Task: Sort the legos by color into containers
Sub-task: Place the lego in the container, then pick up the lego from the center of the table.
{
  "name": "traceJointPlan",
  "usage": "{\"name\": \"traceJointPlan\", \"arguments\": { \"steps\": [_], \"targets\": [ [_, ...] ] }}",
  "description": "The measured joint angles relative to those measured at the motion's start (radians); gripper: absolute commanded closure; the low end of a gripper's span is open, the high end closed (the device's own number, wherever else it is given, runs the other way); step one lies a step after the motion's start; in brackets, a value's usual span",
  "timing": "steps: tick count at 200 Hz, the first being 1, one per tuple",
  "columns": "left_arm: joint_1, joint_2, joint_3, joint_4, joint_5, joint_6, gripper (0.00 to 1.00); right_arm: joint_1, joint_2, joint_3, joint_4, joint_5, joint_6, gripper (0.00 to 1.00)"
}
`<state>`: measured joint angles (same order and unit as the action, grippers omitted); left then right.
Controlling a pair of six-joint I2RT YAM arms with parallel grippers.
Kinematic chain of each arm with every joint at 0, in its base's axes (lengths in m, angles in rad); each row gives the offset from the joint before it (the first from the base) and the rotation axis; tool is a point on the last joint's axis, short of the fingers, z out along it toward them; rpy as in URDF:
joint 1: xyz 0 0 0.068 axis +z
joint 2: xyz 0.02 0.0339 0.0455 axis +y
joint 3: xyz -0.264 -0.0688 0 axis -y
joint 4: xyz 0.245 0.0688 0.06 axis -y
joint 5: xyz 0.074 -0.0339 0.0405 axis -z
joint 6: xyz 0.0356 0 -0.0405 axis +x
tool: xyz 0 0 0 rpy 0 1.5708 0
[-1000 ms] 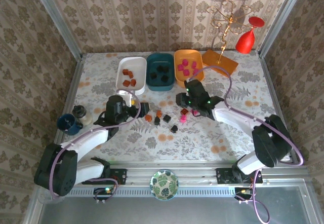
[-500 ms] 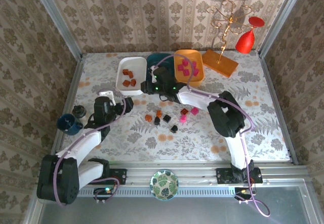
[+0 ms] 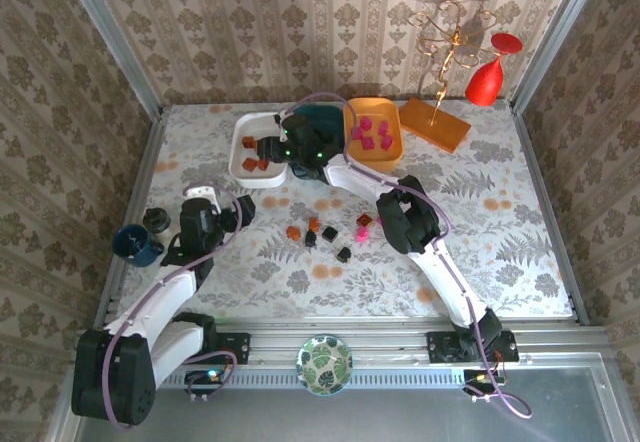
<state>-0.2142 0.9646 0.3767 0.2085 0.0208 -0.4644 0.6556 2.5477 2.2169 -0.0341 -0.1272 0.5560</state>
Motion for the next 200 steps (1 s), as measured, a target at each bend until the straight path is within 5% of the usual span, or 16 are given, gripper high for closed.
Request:
{"name": "traceJointPlan", "arguments": {
  "steps": [56, 159, 200],
  "targets": [
    [-0.031, 0.028, 0.002, 0.014, 0.058, 0.013, 0.10, -0.040, -0.072, 0.005, -0.090, -0.031, -0.039, 0.35],
    [-0.298, 0.170, 0.111, -0.151, 0.152, 0.129, 0.14, -0.042, -0.998, -1.036, -0.115, -0.005, -0.241, 0.20],
    [-0.357, 0.219, 0.111, -0.233, 0.155, 0.197, 0.18, -0.043, -1.213, -1.309, -0.155, -0.016, -0.350, 0.12]
  ]
}}
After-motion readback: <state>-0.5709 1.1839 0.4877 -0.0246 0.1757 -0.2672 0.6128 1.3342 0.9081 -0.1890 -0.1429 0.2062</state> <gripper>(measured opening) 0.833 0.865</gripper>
